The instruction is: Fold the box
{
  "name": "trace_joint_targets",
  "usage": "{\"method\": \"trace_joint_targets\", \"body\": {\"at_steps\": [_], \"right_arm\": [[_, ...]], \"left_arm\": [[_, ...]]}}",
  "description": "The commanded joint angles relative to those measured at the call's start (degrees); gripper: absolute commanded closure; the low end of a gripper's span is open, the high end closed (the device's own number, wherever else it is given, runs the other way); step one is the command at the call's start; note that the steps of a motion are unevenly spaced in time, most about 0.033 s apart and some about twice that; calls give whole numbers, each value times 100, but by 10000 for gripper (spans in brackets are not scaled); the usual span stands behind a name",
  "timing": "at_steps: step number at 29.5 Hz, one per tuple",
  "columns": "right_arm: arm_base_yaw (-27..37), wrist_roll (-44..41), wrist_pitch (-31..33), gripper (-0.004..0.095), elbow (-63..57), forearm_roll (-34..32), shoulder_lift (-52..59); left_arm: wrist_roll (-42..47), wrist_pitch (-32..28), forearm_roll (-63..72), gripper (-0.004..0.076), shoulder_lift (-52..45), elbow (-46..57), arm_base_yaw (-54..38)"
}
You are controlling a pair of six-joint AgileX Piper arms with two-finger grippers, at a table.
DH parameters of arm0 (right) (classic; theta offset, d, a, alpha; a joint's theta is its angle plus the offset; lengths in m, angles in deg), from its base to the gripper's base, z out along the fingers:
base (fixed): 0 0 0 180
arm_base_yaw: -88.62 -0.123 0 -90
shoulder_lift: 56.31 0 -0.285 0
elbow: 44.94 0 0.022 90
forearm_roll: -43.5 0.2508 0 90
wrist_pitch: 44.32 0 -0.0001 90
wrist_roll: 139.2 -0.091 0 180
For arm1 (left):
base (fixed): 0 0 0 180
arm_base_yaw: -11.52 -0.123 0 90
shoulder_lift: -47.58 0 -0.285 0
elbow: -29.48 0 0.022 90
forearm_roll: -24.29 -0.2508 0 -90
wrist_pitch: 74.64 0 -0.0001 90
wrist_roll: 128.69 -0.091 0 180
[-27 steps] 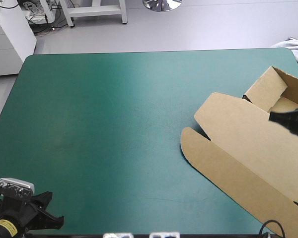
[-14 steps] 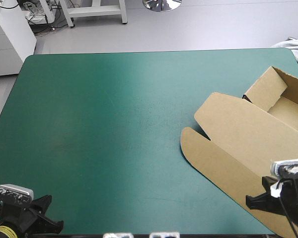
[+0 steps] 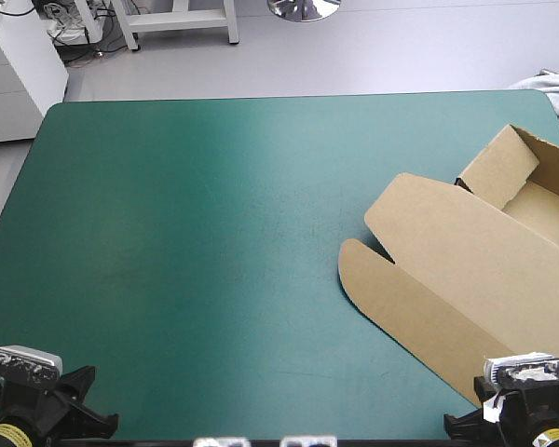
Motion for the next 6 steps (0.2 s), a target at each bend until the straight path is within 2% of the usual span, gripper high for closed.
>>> {"method": "trace_joint_targets", "body": {"at_steps": [1,6], "right_arm": [[6,52,54,925,127,96,-66],[6,45,54,925,127,139,-66]], "left_arm": [[33,-285,-48,734,78,-133,41],[33,-285,-48,734,78,-133,41]]}}
